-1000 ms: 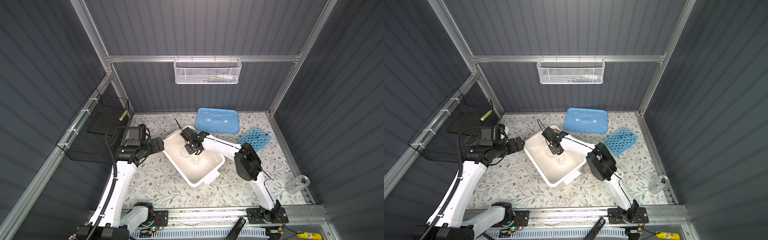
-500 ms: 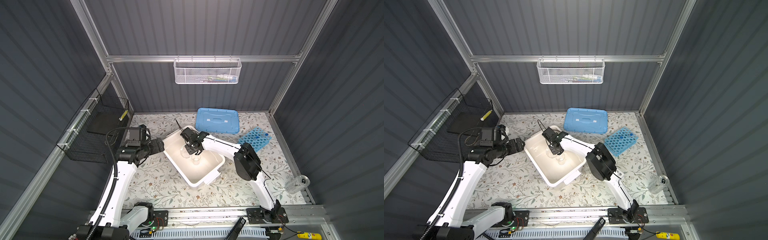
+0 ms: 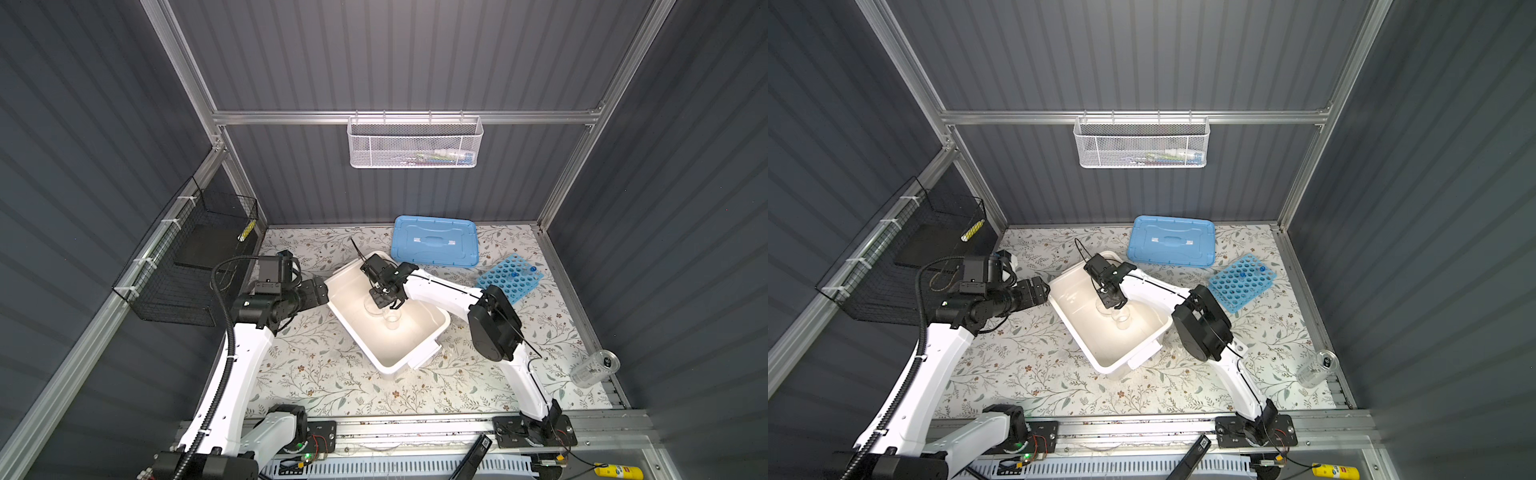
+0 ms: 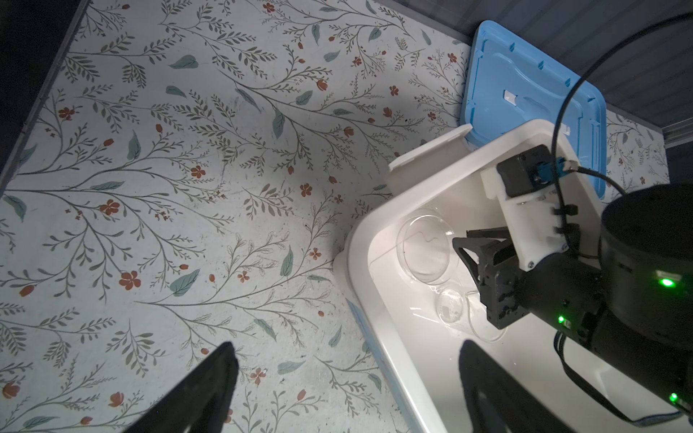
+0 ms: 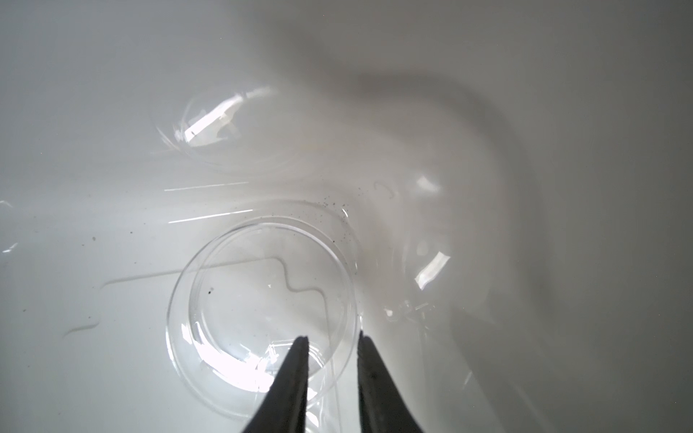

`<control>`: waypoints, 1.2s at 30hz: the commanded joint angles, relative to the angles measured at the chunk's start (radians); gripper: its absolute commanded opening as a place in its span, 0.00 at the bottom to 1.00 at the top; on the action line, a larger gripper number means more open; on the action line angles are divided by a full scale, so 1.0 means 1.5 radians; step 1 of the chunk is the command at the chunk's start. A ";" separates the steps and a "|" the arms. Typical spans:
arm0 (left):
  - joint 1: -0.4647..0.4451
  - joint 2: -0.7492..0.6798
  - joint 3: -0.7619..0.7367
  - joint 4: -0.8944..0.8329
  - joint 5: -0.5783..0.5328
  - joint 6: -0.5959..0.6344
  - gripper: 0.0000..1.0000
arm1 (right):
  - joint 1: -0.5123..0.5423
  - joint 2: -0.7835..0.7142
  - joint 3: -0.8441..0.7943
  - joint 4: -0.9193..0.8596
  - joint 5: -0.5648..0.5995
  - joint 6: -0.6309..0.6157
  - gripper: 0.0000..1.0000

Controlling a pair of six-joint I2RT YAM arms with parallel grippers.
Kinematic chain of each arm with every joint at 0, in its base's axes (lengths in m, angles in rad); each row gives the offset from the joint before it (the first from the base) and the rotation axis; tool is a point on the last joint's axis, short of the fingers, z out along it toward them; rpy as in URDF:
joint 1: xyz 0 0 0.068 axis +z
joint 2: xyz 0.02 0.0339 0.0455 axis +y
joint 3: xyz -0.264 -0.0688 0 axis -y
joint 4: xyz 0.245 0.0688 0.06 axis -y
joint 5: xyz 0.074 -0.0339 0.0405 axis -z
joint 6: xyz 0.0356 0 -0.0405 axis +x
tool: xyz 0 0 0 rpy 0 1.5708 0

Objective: Organize the chemistry lab equipment
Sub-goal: 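Set the petri dish on the bin floor and open the right gripper, then move the right gripper toward the racks' beaker while the left releases the bin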

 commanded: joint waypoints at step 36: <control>-0.026 0.155 0.189 -0.019 0.017 0.007 0.94 | -0.232 -0.368 -0.162 -0.196 -0.096 0.080 0.40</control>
